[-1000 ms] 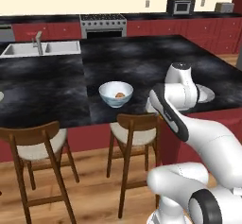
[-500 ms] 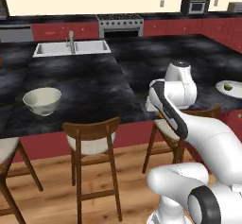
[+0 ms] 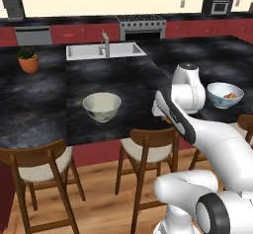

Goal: Take the fruits from the plate on the dining counter and place two fruits in each bowl.

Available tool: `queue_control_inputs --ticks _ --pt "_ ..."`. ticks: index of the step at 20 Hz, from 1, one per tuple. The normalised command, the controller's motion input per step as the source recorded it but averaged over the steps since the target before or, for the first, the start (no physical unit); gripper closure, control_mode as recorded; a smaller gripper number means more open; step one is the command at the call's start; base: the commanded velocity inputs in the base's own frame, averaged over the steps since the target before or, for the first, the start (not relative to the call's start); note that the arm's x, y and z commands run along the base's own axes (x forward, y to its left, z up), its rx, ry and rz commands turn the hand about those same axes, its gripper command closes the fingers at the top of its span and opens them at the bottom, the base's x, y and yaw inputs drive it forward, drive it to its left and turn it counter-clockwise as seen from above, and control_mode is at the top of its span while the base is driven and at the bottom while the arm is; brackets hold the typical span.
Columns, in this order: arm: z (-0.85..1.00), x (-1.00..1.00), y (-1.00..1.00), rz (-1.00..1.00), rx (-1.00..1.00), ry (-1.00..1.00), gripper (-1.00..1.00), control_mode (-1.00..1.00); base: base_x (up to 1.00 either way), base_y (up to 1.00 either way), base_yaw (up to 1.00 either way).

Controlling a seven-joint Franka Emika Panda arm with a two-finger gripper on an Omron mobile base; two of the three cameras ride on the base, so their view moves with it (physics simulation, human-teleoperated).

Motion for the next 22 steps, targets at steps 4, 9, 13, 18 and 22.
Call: queue_control_inputs --ticks 4,9,13,18,22 --pt "0.0 0.0 0.0 0.0 0.0 0.0 1.0 1.0 0.18 0.85 0.0" --pt "0.0 0.0 0.0 0.0 0.0 0.0 1.0 1.0 0.35 0.65 0.0" --pt "0.0 0.0 0.0 0.0 0.0 0.0 1.0 1.0 0.36 -0.04 0.0" --pt "0.0 0.0 0.0 0.0 0.0 0.0 1.0 1.0 0.58 -0.03 0.0" --pt "0.0 0.0 0.0 0.0 0.0 0.0 1.0 1.0 0.69 -0.05 0.0"
